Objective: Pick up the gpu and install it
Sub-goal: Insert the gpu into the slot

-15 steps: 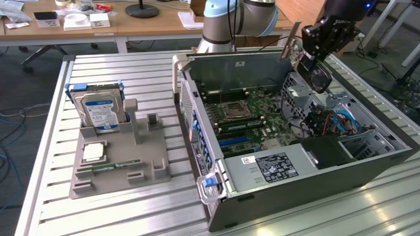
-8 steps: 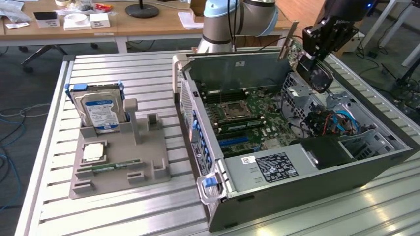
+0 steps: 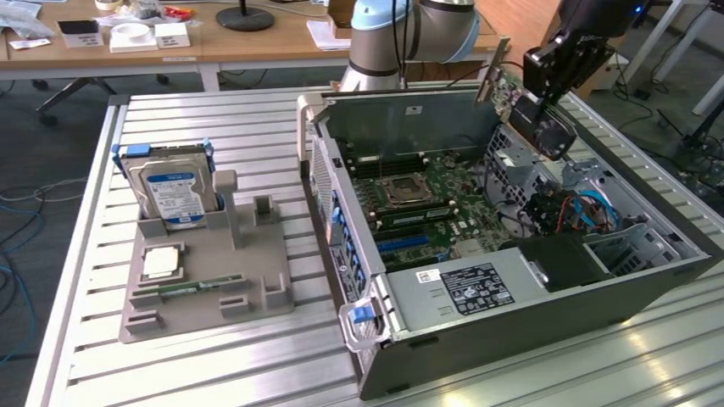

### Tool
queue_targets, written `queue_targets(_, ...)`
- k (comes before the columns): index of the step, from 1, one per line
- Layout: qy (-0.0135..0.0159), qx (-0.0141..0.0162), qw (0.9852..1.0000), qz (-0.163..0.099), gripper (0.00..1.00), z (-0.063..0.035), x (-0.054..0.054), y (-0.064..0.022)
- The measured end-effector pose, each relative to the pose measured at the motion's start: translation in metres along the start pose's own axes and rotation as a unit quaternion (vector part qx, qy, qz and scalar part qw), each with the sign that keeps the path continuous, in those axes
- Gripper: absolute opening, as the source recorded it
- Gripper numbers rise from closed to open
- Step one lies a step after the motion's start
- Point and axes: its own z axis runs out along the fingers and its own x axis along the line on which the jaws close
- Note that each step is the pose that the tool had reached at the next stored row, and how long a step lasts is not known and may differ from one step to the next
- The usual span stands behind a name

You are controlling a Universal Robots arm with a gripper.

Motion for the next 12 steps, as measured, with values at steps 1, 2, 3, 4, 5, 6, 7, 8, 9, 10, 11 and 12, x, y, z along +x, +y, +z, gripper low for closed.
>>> queue_targets(1,0.0003,0.0000,1.0000,-0.005,0.27,0.0000,0.0000,0.0000)
queue_targets(2,0.0007,-0.0001,1.0000,-0.010,0.27,0.0001,0.0000,0.0000)
queue_targets(3,0.0011,-0.0001,0.9999,-0.014,0.27,0.0001,0.0000,0.0000)
queue_targets(4,0.0014,-0.0001,0.9998,-0.018,0.27,0.0001,0.0000,0.0000)
queue_targets(5,0.0017,-0.0001,0.9997,-0.023,0.27,0.0001,0.0000,0.0000)
queue_targets(6,0.0021,-0.0002,0.9996,-0.027,0.27,0.0002,0.0000,0.0000)
queue_targets(7,0.0025,-0.0002,0.9995,-0.032,0.27,0.0002,0.0000,0.0000)
queue_targets(8,0.0028,-0.0003,0.9993,-0.037,0.27,0.0002,0.0000,0.0000)
queue_targets(9,0.0032,-0.0003,0.9992,-0.041,0.27,0.0003,0.0000,0.0000)
queue_targets(10,0.0035,-0.0004,0.9990,-0.045,0.27,0.0003,0.0000,0.0000)
queue_targets(11,0.0038,-0.0005,0.9988,-0.050,0.27,0.0004,0.0000,0.0000)
queue_targets(12,0.0041,-0.0006,0.9985,-0.054,0.27,0.0004,0.0000,0.0000)
